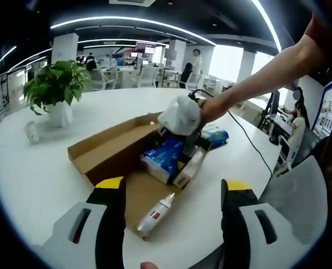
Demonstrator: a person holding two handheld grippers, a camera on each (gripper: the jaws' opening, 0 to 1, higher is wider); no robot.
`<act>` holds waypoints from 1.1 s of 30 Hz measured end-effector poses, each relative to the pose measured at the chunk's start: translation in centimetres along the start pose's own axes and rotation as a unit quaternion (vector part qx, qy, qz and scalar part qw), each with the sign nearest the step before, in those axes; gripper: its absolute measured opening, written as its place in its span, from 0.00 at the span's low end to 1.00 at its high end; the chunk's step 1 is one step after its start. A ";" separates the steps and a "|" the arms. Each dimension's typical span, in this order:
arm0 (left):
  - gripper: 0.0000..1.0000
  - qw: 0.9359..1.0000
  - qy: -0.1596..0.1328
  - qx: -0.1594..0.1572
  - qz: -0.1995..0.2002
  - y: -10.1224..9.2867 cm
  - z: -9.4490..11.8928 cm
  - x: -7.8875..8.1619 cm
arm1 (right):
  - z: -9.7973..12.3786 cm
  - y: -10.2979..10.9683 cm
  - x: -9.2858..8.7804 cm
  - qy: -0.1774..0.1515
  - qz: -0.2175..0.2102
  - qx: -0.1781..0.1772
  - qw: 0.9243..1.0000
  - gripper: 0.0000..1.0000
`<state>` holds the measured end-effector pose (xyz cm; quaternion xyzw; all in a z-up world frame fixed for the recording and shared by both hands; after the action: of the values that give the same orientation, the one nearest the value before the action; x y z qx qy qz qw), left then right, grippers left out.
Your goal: Operate the shoe box by opening the lid, removing the specified soft item, and placing it in the target area until the item is outside and the box remains undamaged.
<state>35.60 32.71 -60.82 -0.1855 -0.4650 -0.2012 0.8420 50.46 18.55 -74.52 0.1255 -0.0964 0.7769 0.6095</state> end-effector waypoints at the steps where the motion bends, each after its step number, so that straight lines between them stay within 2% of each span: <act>1: 0.68 1.000 0.001 -0.001 0.000 0.0 -0.1 0.0 | -0.2 -0.1 -0.2 -0.002 0.001 0.001 1.000 0.59; 7: 0.68 1.000 0.005 -0.007 -0.003 -0.5 -0.8 -0.1 | -0.1 -0.1 -0.4 -0.014 -0.002 0.002 1.000 0.57; 12: 0.68 1.000 0.005 -0.008 -0.003 -0.6 -0.9 0.1 | 0.0 0.8 -0.1 -0.018 0.018 -0.006 1.000 0.41; 17: 0.67 1.000 0.005 -0.005 -0.002 -0.3 -0.6 0.0 | 0.9 0.9 0.2 -0.028 0.018 -0.012 0.999 0.35; 33: 0.67 1.000 -0.001 0.008 0.006 -0.1 0.4 -0.3 | 4.1 2.1 1.6 -0.060 0.001 -0.038 0.997 0.29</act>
<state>35.10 32.84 -60.80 -0.1819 -0.4665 -0.1920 0.8440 48.38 18.30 -70.12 0.1489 -0.1621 0.7644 0.6060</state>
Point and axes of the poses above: the point that each gripper's makers call its tool centre point, and the gripper's own axes: z roughly backward along the fingers, y roughly to its left, x roughly out of its top, the point moved 5 cm from there along z, roughly backward along the fingers, and after that the axes turned 6 degrees about x, right-handed, at the moved point
